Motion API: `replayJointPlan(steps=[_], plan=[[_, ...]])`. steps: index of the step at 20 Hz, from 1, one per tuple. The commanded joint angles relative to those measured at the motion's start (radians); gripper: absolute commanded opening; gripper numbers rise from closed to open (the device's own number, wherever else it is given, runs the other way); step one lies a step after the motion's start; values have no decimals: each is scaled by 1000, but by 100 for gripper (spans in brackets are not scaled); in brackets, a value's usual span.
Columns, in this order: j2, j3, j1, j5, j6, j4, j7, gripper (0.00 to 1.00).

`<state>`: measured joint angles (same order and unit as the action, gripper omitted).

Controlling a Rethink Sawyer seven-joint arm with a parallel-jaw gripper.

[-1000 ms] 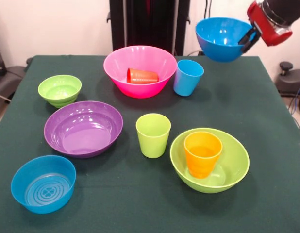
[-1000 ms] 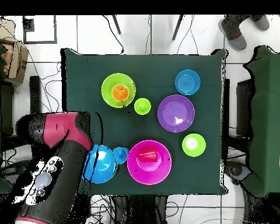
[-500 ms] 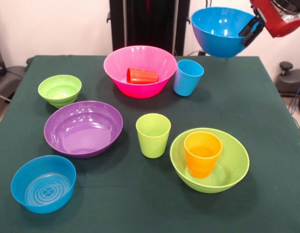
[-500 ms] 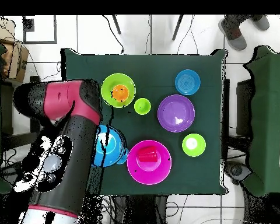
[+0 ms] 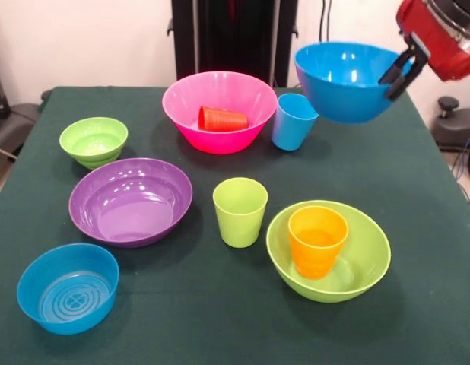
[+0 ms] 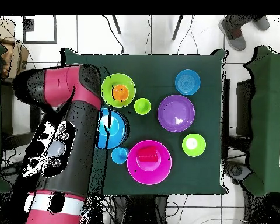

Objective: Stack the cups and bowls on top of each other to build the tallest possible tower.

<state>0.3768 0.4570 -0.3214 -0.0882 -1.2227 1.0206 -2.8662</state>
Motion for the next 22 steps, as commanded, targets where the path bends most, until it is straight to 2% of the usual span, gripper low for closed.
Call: replayJointPlan(steps=[1,6,10,15,17,19,20,22], plan=[[-88,-182,17,105,169,21,244,0],[-136,-155,15,137,121,-2,200,0],[-159,-148,19,144,120,1,178,0],[-151,-160,23,140,157,17,174,0],[-120,-178,37,121,132,24,199,0],[-87,-200,64,91,17,-8,238,0],[-76,-210,78,73,-75,-47,247,0],[-77,-220,91,70,-183,-112,255,0]])
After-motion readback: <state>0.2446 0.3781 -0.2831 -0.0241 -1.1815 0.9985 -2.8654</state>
